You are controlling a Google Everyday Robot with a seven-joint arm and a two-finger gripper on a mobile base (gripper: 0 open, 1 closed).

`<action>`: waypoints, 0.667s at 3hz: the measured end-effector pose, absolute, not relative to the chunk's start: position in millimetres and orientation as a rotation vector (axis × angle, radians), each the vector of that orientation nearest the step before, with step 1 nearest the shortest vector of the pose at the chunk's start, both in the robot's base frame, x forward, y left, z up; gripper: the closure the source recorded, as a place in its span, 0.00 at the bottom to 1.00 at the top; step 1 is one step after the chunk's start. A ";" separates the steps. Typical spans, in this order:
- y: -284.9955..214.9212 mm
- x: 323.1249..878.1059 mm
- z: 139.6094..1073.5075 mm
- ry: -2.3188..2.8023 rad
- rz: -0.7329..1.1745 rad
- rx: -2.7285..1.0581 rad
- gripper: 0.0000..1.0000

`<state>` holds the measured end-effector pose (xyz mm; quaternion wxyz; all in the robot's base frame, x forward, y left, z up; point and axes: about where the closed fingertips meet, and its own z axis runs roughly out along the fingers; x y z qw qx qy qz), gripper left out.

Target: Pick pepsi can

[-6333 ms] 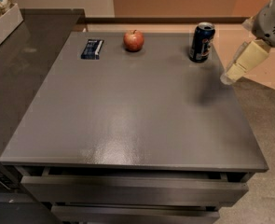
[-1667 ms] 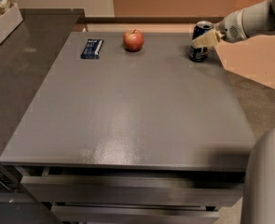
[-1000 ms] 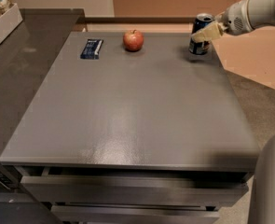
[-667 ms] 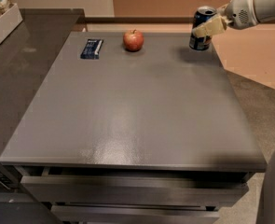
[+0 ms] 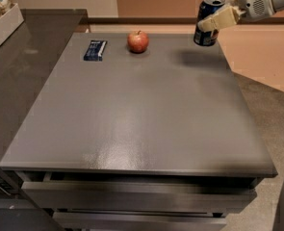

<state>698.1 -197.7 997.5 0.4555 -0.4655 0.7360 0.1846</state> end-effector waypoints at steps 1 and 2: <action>-190.0 678.5 1019.1 1.769 0.479 -1.212 1.00; -189.9 678.5 1019.0 1.769 0.479 -1.212 1.00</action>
Offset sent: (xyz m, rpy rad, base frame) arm -0.0317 0.0027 0.0394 -0.0093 -0.0345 0.0857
